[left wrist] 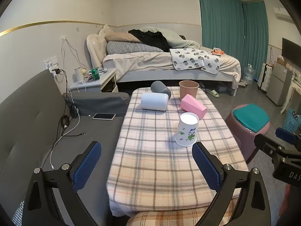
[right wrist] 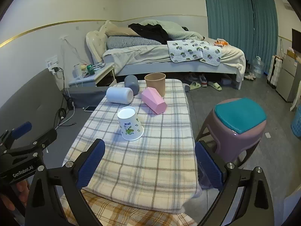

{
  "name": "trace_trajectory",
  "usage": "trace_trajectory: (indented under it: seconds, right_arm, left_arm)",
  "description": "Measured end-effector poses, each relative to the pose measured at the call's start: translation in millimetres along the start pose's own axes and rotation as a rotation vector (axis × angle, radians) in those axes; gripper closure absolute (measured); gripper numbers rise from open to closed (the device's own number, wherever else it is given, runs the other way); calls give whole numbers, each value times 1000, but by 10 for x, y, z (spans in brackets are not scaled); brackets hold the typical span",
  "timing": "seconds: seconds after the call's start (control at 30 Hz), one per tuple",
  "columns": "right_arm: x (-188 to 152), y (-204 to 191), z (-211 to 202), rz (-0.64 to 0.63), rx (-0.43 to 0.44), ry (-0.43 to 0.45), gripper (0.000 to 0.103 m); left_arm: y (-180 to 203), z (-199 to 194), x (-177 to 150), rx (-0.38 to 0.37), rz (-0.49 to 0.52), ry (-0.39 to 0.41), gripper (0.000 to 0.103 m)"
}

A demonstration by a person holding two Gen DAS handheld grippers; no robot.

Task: Flip cup upside down

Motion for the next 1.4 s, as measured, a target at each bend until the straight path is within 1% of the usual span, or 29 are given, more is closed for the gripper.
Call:
trace_trajectory:
  seconds: [0.3, 0.5, 0.6, 0.93, 1.13, 1.4]
  right_arm:
    - [14, 40, 50, 7, -33, -1, 1]
    - [23, 61, 63, 8, -43, -2, 1]
    - [24, 63, 69, 9, -43, -2, 0]
    - [5, 53, 95, -3, -38, -11, 0]
    - [-12, 25, 100, -5, -34, -19, 0]
    - [-46, -20, 121, -12, -33, -35, 0]
  left_arm:
    - [13, 68, -46, -8, 14, -27, 3]
    - [19, 89, -63, -17, 8, -36, 3]
    - [29, 91, -77, -23, 8, -39, 3]
    - [25, 115, -108, -8, 6, -43, 3]
    - [-16, 112, -125, -7, -13, -42, 3]
    - [-11, 101, -116, -3, -2, -39, 3]
Point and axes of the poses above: each gripper's, at about its wrist camera, not at the fingertips, and z roughly the way its jaws point, y to its right, x to its top, the point moved 5 cm from there along z, roughly the way its jaws point, and after that the axes turned 9 degrees about -x, right-handed, at the moved point
